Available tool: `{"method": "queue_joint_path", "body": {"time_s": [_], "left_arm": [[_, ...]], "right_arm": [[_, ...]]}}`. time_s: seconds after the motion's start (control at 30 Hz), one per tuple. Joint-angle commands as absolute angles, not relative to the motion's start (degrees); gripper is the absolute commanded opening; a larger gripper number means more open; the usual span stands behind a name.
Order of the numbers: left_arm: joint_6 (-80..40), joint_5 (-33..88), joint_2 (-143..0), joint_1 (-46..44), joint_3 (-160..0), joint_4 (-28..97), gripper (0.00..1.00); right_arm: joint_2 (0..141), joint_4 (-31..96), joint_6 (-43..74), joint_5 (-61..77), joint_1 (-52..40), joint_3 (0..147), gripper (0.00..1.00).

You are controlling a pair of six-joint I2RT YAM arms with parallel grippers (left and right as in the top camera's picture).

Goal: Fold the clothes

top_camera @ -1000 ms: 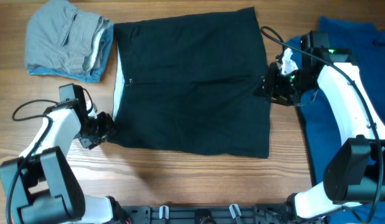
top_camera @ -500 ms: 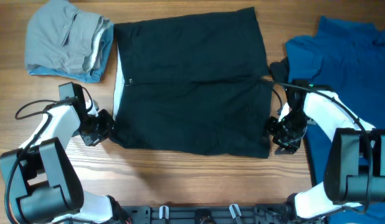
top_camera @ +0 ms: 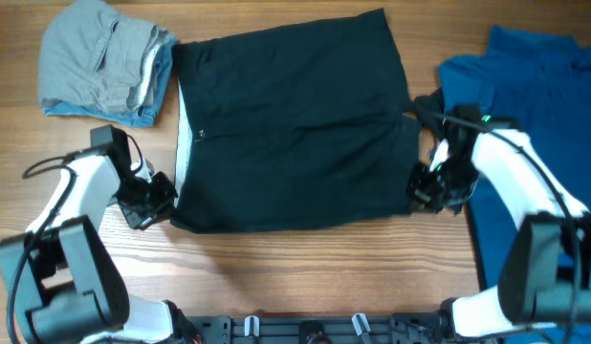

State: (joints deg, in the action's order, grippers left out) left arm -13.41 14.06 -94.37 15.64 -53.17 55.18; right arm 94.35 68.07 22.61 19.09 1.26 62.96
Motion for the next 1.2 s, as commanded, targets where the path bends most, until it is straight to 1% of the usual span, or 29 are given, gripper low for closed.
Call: {"method": "queue_joint_path", "body": {"time_s": [0.0, 0.1, 0.17, 0.2, 0.3, 0.37, 0.47, 0.57, 0.73, 0.77, 0.8, 0.87, 0.9, 0.93, 1.0, 1.07, 1.17], "left_arm": [[-12.51, 12.69, -84.84, 17.08, -60.86, 67.05, 0.04], [-13.96, 8.45, -74.96, 19.9, -64.99, 73.25, 0.04], [-14.22, 7.92, -69.3, 21.89, -67.29, 75.4, 0.04], [-14.24, 5.78, -66.02, 23.14, -68.58, 77.34, 0.04], [-14.22, 4.86, -64.53, 23.42, -68.6, 78.72, 0.04], [-14.2, 4.84, -65.82, 23.38, -68.6, 77.84, 0.04], [-14.2, 6.11, -69.67, 23.35, -68.58, 70.57, 0.04], [-14.2, 7.01, -74.0, 22.5, -68.58, 63.7, 0.04], [-14.22, 8.97, -86.26, 15.2, -68.58, 47.79, 0.04], [-14.04, 11.57, -89.67, 12.73, -68.58, 45.8, 0.05], [-12.45, 14.09, -90.96, 11.25, -68.58, 45.17, 0.08], [-4.8, 16.45, -92.99, 6.15, -68.58, 43.88, 0.19], [-1.1, 15.77, -93.76, 2.85, -68.58, 44.05, 0.31], [-0.32, 14.33, -94.45, 0.56, -68.58, 44.36, 0.38], [-0.36, 12.12, -97.06, -3.75, -68.58, 44.31, 0.47], [-0.36, 11.94, -100.03, -5.72, -68.58, 44.36, 0.52], [-0.36, 11.9, -104.29, -6.61, -68.58, 46.5, 0.53]], "right_arm": [[84.23, 74.04, 21.04, 15.25, 1.15, 74.41, 0.04], [76.05, 76.42, 23.75, 14.96, 1.15, 82.39, 0.04], [71.85, 75.79, 26.24, 14.98, 1.15, 85.1, 0.04], [70.17, 73.14, 27.18, 14.96, 1.15, 85.52, 0.04], [71.44, 66.83, 26.98, 14.68, 1.15, 85.47, 0.04], [74.94, 61.12, 26.96, 12.8, 1.15, 85.45, 0.04], [84.88, 50.26, 26.96, 12.47, 1.15, 85.45, 0.04], [93.41, 43.64, 27.0, 14.46, 1.13, 85.45, 0.04], [104.6, 33.19, 26.98, 20.97, 1.13, 85.45, 0.04], [106.15, 32.29, 27.0, 23.88, 1.13, 85.45, 0.04], [106.32, 32.42, 26.96, 24.05, 1.15, 85.45, 0.05], [105.95, 32.42, 26.76, 24.05, 1.15, 85.45, 0.04], [105.84, 32.67, 26.79, 24.08, 1.15, 85.45, 0.04], [105.84, 33.12, 26.79, 24.32, 1.13, 85.45, 0.04], [105.84, 34.92, 26.74, 24.73, 1.15, 85.45, 0.04], [105.84, 35.44, 26.74, 24.73, 1.15, 85.45, 0.04], [105.84, 36.4, 26.72, 24.75, 1.15, 85.45, 0.04]]}}
